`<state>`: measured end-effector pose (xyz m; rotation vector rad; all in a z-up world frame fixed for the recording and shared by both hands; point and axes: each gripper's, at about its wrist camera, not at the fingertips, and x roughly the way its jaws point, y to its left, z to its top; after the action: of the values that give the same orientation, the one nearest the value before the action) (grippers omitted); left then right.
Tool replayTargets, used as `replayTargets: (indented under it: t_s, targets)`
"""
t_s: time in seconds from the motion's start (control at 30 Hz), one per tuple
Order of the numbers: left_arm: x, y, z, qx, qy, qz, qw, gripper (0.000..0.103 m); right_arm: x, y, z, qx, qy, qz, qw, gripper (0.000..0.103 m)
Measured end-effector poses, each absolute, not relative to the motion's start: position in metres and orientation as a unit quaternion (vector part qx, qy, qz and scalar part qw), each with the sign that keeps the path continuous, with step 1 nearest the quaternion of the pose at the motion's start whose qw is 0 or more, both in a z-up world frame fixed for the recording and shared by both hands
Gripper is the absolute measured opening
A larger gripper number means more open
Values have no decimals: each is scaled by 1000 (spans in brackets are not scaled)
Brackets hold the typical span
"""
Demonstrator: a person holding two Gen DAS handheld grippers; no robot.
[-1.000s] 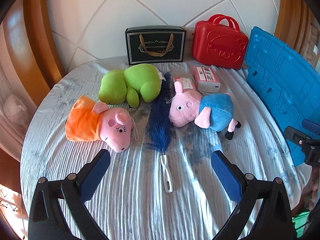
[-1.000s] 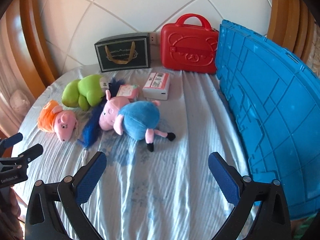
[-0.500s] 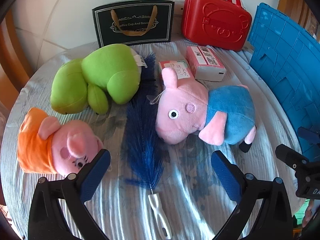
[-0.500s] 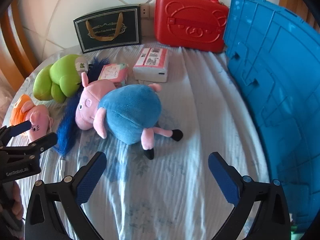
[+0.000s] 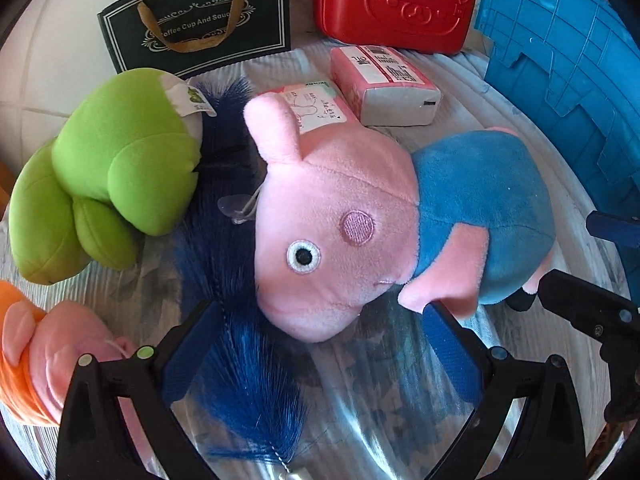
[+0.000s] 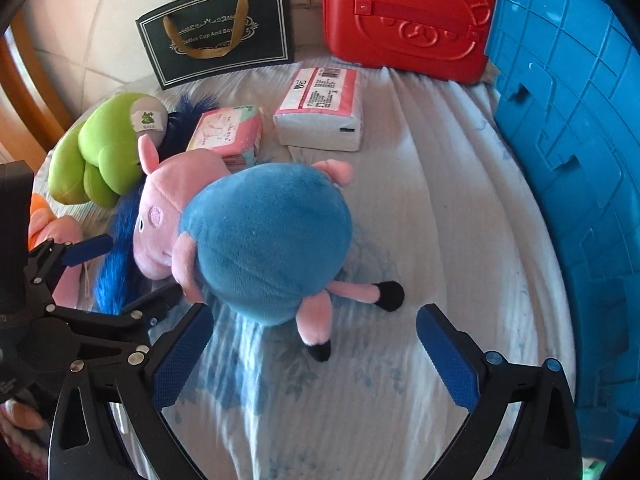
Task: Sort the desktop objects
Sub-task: 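Lower the right gripper onto the blue-shirted pig's body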
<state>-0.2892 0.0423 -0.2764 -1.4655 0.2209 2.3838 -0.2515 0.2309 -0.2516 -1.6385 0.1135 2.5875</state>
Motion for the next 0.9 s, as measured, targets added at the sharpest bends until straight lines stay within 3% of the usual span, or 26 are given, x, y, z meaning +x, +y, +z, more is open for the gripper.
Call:
replayTargets:
  t_s: [0.33, 0.9]
  targets:
    - [-321, 54, -298, -534, 80, 821, 186, 102, -282, 234, -279, -550, 52, 833, 37, 103]
    - [-356, 82, -279, -503, 80, 831, 223, 101, -329, 262, -273, -539, 74, 839, 6, 103]
